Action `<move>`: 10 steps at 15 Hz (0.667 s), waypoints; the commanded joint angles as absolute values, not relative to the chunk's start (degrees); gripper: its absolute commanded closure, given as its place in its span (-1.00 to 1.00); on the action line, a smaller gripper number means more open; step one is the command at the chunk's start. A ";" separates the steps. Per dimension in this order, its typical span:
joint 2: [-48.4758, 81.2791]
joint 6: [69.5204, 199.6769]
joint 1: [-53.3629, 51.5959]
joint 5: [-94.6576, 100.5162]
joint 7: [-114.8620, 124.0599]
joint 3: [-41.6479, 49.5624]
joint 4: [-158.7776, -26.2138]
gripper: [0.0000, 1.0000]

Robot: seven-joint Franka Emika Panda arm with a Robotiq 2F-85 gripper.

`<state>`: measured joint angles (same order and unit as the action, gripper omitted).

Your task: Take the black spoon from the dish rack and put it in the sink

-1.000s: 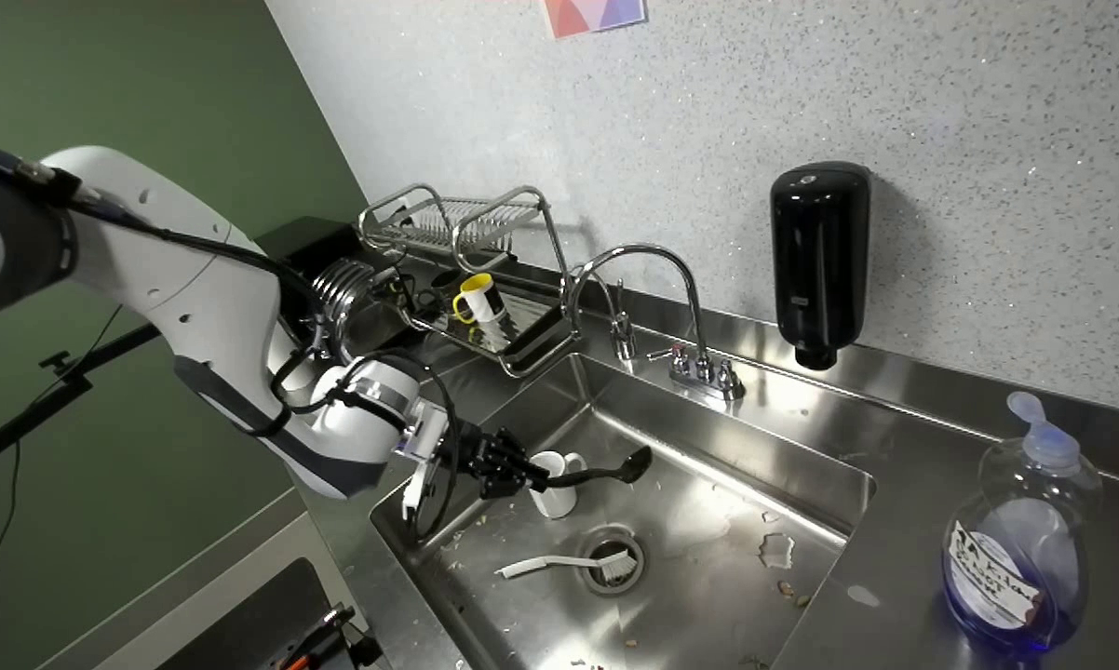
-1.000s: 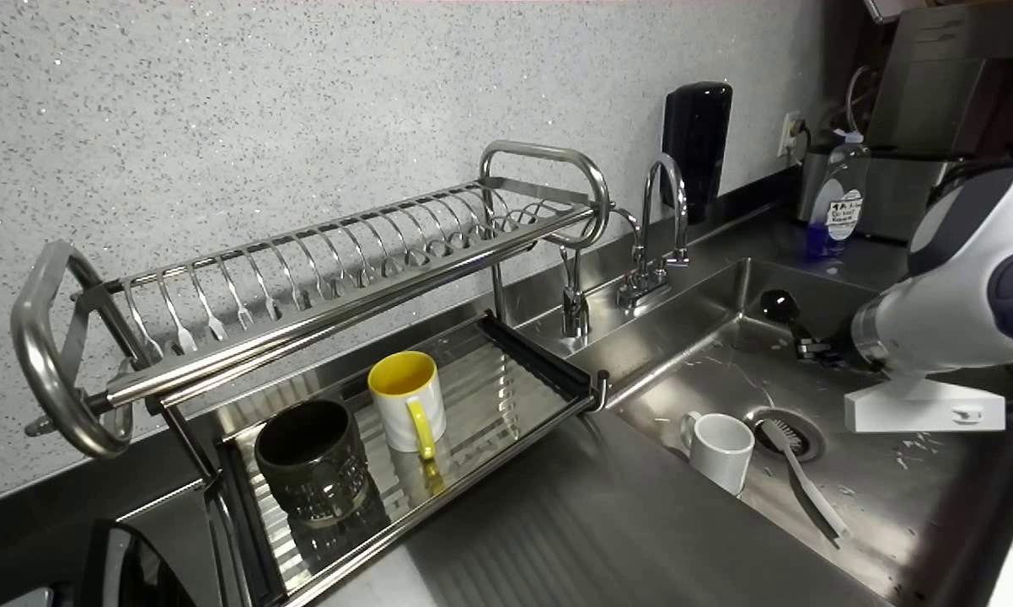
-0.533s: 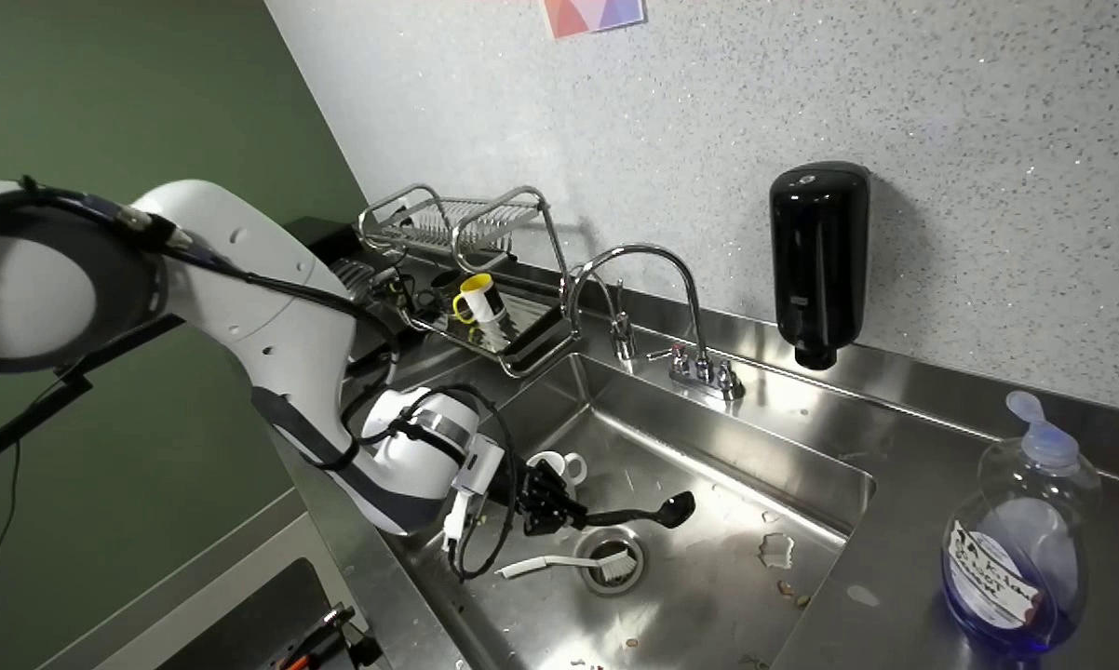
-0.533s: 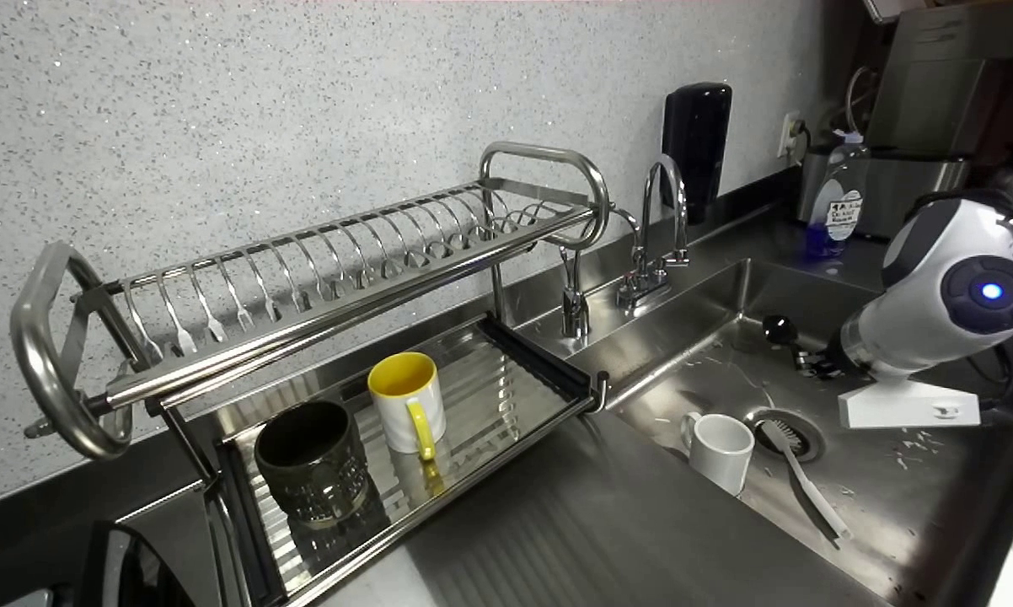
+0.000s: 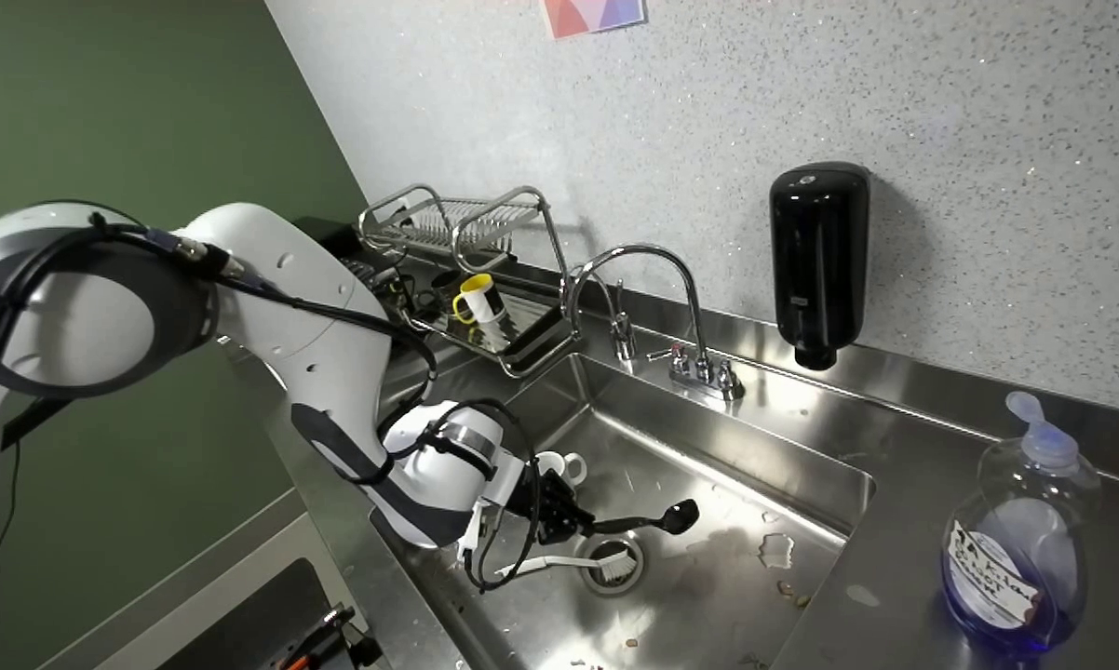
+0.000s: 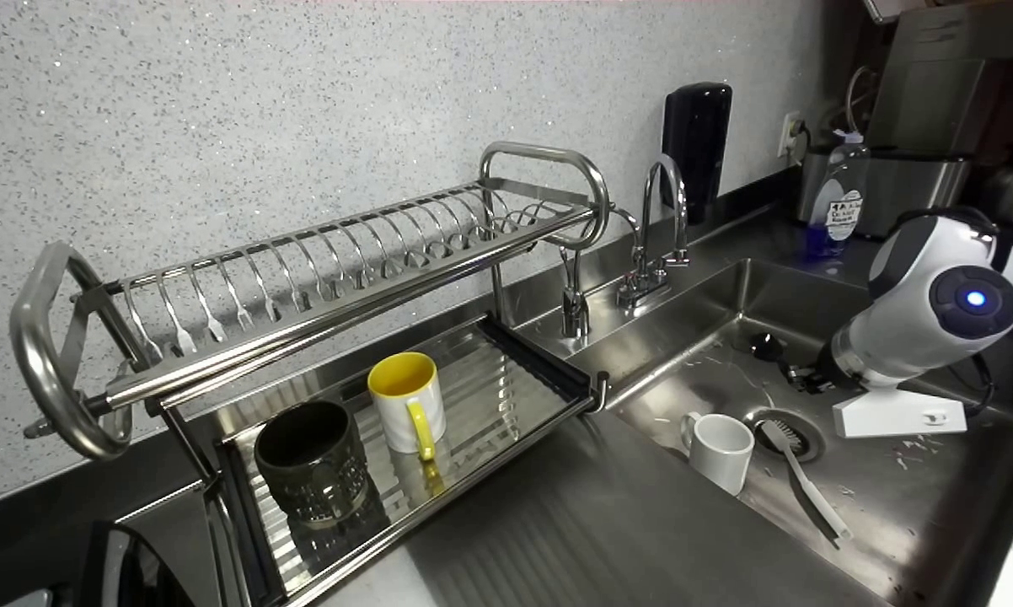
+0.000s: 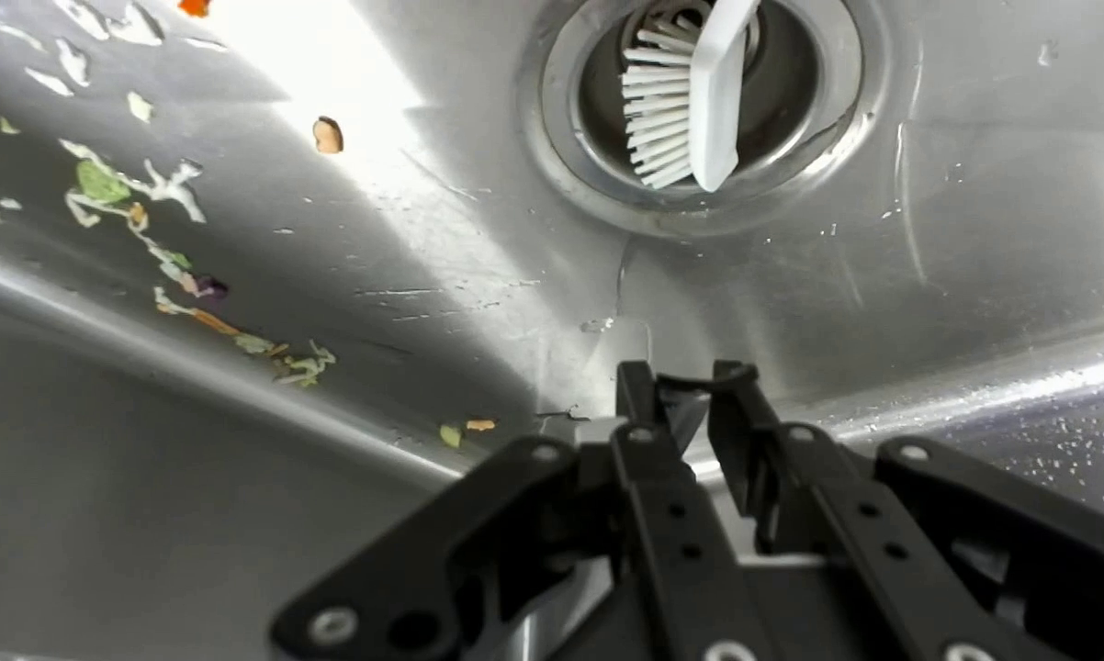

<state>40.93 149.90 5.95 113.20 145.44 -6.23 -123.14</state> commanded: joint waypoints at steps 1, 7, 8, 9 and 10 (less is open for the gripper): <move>41.75 150.72 7.55 113.71 142.18 -6.09 -122.24 0.90; 45.60 157.09 10.38 132.94 137.22 -2.86 -117.39 0.90; 46.62 158.16 11.38 137.84 137.94 -3.05 -116.06 0.90; 47.94 159.58 12.96 143.13 139.15 -3.95 -114.28 0.90; 49.50 161.05 14.77 148.31 140.23 -5.10 -112.29 0.90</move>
<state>45.47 156.19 10.76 137.12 138.85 -3.14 -118.06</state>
